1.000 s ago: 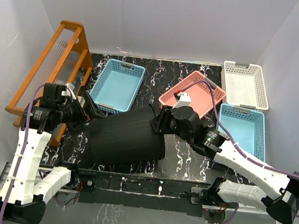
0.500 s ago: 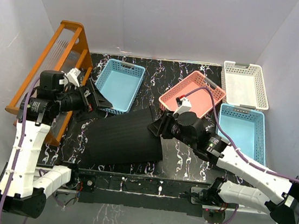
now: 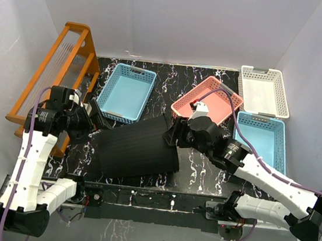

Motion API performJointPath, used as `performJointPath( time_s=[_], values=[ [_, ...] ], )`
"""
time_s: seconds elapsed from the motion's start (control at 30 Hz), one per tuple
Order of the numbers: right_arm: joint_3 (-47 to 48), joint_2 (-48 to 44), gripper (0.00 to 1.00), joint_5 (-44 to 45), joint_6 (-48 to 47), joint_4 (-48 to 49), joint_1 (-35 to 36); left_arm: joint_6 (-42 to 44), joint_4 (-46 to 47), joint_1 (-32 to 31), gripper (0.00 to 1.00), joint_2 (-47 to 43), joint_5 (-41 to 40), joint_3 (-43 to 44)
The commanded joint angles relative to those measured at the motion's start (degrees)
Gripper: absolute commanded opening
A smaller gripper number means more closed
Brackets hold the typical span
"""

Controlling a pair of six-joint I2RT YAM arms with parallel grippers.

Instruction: Turn the large container upside down

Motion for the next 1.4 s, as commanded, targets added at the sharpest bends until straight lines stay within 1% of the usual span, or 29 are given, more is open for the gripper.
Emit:
performJointPath(
  time_s=[0.0,0.1,0.17,0.3,0.43,0.57,0.77,0.83,0.9,1.03,1.13,1.2,1.3,1.37],
  values=[
    [4.62,2.00,0.49,6.19,-7.68,-10.91,-0.31,-0.93,-0.64,-0.10,0.99,-2.24,-2.08,-1.93],
    [5.71,3.25,0.47,6.86,-8.89,-12.42,-0.30,-0.93,1.49,-0.10,0.99,-3.81,-1.17,-5.79],
    [5.96,3.58,0.48,6.82,-8.96,-12.98,-0.30,-1.31,4.89,-0.12,0.99,-5.43,2.65,-9.48],
    [6.72,3.45,0.53,7.12,-8.68,-13.93,-0.35,-4.41,9.12,-0.10,0.96,-6.80,7.55,-14.94],
    [8.13,2.00,0.53,8.19,-8.39,-14.71,-0.30,-5.37,10.72,-0.10,0.96,-7.78,8.28,-15.93],
    [9.99,1.40,0.51,9.26,-8.76,-15.67,-0.37,-6.19,11.99,-0.08,0.96,-8.99,8.00,-15.23],
    [9.51,1.62,0.43,9.78,-8.54,-16.12,-0.34,-6.74,14.79,-0.10,0.96,-8.57,13.37,-17.35],
    [9.71,1.49,0.43,9.80,-8.18,-16.21,-0.30,-6.84,15.01,-0.10,0.96,-8.55,14.62,-18.12],
    [10.10,1.11,0.45,9.80,-8.04,-16.13,-0.32,-6.60,14.89,-0.12,0.96,-8.69,15.02,-18.53],
    [10.70,0.92,0.58,9.90,-8.27,-15.88,-0.32,-7.02,15.42,-0.10,0.96,-8.71,15.83,-19.13],
    [11.00,0.93,0.60,10.11,-8.59,-15.94,-0.31,-8.43,17.02,-0.10,0.96,-9.14,17.02,-20.02],
    [11.29,0.41,0.59,10.84,-8.56,-16.23,-0.30,-9.21,18.18,-0.10,0.96,-9.42,17.68,-20.54],
    [11.78,-0.64,0.51,12.17,-8.17,-16.38,-0.34,-9.48,18.84,-0.10,0.97,-9.45,17.90,-20.64],
    [12.00,-1.28,0.48,12.90,-7.92,-16.35,-0.37,-9.68,19.23,-0.10,0.97,-9.35,17.89,-20.59]
  ],
)
